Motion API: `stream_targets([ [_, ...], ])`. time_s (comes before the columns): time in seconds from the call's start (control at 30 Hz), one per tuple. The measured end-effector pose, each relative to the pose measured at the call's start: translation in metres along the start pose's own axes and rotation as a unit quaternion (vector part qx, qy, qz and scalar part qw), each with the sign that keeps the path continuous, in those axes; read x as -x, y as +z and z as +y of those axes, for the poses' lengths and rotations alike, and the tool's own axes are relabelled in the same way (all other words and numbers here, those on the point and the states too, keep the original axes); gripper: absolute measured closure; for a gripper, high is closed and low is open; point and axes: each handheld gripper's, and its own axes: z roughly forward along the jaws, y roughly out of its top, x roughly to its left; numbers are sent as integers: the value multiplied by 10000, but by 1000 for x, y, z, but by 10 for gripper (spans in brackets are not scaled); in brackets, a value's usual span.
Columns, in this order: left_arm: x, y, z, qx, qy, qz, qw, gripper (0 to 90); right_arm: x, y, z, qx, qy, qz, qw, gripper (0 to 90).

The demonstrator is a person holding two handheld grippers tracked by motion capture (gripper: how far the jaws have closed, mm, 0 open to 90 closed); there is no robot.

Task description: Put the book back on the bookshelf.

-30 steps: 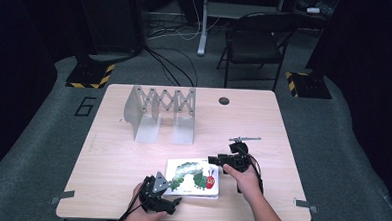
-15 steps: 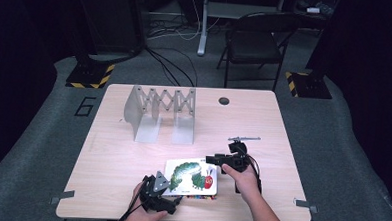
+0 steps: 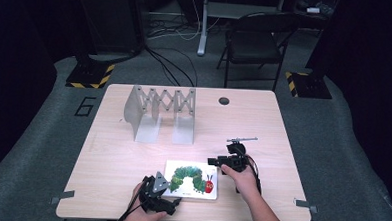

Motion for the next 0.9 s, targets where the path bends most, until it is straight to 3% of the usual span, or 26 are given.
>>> stream_targets([
  [0.13, 1, -1, 0, -25, 74, -20, 10000, 37, 1, 5, -1, -122, -27, -13, 9999, 433],
  [0.4, 2, -3, -1, -39, 132, -102, 9999, 55, 7, 8, -1, -254, 143, -25, 9996, 430],
  [0.9, 3, -3, -1, -51, 127, -138, 9998, 52, 6, 14, -3, -416, 71, 18, 9991, 426],
])
